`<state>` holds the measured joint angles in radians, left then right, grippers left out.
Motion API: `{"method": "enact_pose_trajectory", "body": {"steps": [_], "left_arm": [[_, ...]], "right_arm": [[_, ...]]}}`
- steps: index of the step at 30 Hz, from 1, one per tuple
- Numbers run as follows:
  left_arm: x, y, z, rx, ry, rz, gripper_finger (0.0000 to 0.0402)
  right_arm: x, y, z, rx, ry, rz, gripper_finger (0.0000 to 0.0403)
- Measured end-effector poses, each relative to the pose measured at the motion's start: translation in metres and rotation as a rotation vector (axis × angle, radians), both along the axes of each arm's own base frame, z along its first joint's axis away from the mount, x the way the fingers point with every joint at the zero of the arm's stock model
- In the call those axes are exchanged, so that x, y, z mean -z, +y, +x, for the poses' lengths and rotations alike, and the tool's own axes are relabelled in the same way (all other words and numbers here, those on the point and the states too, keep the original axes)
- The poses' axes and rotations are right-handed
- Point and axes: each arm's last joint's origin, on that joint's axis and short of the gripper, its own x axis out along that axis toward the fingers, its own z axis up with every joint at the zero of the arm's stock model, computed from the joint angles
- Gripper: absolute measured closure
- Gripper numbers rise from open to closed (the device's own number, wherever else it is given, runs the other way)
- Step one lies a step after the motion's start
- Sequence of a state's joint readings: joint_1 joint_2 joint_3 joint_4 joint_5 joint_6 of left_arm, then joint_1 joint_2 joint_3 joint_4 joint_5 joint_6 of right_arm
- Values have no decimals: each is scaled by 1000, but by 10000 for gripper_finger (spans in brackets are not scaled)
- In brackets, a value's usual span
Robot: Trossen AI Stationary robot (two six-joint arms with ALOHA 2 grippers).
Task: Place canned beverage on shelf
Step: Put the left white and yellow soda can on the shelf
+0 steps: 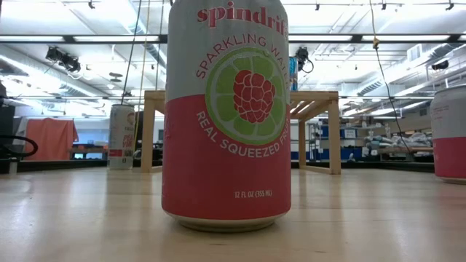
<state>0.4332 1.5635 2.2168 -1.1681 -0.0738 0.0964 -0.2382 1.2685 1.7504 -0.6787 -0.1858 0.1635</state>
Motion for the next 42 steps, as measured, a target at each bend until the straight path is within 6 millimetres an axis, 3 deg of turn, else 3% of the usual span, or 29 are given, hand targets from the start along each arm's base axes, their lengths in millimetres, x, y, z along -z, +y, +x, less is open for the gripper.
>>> {"method": "enact_pose_trajectory", "body": {"steps": [7, 22, 26, 32, 38, 42], "left_arm": [[-17, -8, -17, -2, -35, 12, 44], [-11, -11, -25, -19, 41, -50, 44], [-8, -13, -29, -24, 77, -74, 44], [-8, -21, -39, -4, 116, -86, 44], [-13, -32, -64, -4, 118, -95, 44], [-17, -40, -80, 24, 103, -96, 44]], "right_arm": [[-3, -3, 21, -76, -94, -18, 82], [-7, 0, 24, -200, -153, -184, 29], [-9, -3, 29, -158, -178, -216, 23], [16, -12, 66, -151, -80, -260, 23], [48, -25, 111, -97, 4, -285, 23], [65, -33, 130, -40, 53, -319, 23]]}}
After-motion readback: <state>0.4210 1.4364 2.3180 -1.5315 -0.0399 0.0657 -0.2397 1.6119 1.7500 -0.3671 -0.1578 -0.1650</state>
